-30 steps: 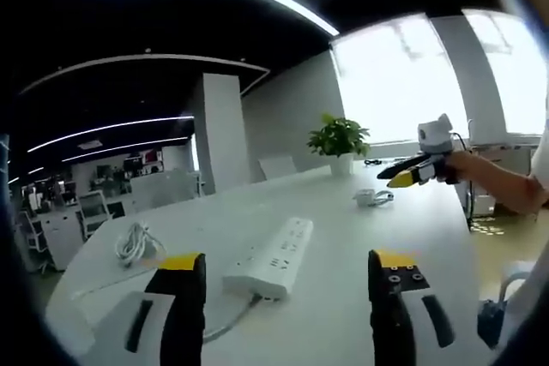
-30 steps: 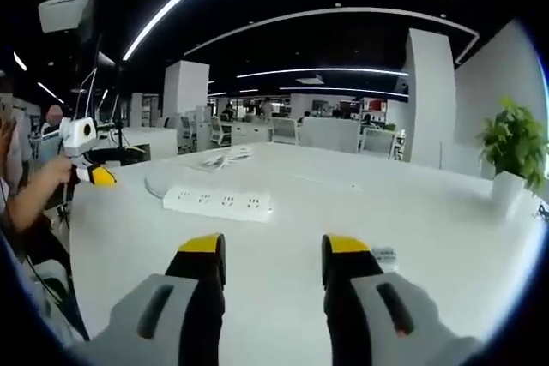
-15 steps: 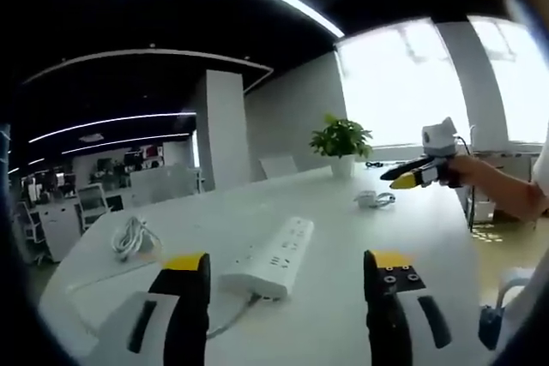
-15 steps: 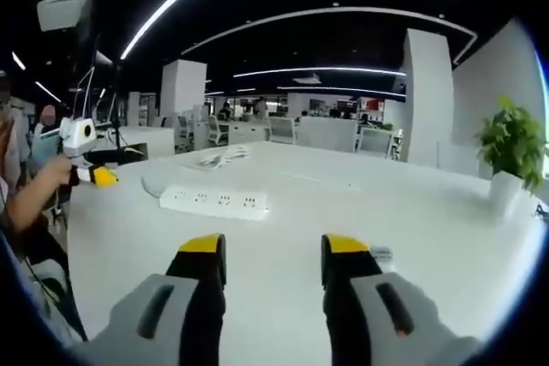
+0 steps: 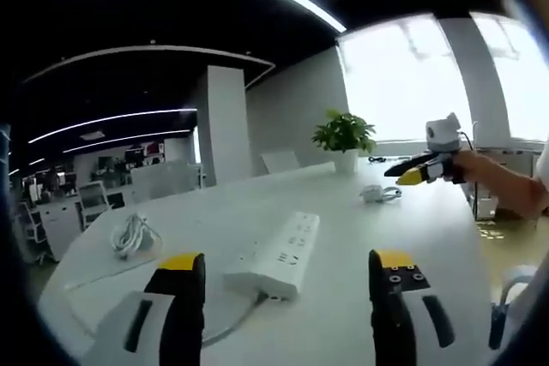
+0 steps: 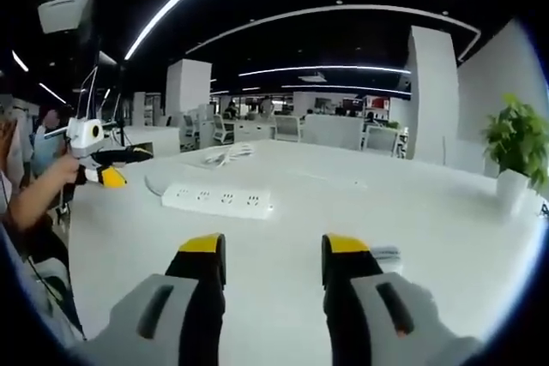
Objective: Straighten the power strip on the desk, plug the charger into it
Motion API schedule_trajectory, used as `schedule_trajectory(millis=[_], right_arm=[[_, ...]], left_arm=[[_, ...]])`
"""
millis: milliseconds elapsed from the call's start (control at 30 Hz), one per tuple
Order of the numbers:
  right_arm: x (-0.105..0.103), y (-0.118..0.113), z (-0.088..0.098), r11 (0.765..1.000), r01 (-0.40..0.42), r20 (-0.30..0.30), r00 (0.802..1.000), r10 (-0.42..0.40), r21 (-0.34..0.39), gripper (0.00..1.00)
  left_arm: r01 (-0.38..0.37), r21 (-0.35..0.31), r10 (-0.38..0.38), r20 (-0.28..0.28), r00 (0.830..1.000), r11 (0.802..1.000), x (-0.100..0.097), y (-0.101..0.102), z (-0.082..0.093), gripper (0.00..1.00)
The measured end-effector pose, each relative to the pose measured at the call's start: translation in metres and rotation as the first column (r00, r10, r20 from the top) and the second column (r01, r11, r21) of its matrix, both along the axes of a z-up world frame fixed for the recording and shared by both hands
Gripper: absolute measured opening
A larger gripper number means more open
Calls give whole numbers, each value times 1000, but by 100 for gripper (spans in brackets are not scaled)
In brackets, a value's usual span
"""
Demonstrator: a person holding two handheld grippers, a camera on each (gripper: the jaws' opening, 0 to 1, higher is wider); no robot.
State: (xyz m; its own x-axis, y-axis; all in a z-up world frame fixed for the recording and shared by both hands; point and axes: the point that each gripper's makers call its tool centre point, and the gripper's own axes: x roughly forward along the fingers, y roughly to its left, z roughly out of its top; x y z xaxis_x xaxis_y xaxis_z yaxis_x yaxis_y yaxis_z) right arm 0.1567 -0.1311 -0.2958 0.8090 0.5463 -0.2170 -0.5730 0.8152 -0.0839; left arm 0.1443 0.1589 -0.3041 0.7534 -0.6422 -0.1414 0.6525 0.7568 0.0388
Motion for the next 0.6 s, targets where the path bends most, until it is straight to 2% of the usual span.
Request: schedule_trajectory(millis=[100, 167, 200, 333, 600], right_arm=[[4, 5, -1, 999, -35, -8, 999, 35, 16, 44], [9, 13, -5, 995, -103, -15, 995, 103, 17, 44], [12, 13, -7, 994, -112, -24, 993, 112, 21, 44], [24, 11, -11, 993, -116, -42, 992, 117, 25, 44], [31, 16, -18, 991, -134, -37, 990, 133, -1, 44]], left_arm=[[0, -4, 0, -7, 1000, 1000, 4, -2, -1, 79], [14, 24, -14, -4, 1000, 1000, 7, -5, -4, 79], [19, 43, -18, -6, 1000, 999, 9, -6, -6, 79], [28, 75, -27, -14, 1000, 997, 13, -9, -8, 80], [31, 55, -30, -14, 999, 998, 18, -11, -3, 80]])
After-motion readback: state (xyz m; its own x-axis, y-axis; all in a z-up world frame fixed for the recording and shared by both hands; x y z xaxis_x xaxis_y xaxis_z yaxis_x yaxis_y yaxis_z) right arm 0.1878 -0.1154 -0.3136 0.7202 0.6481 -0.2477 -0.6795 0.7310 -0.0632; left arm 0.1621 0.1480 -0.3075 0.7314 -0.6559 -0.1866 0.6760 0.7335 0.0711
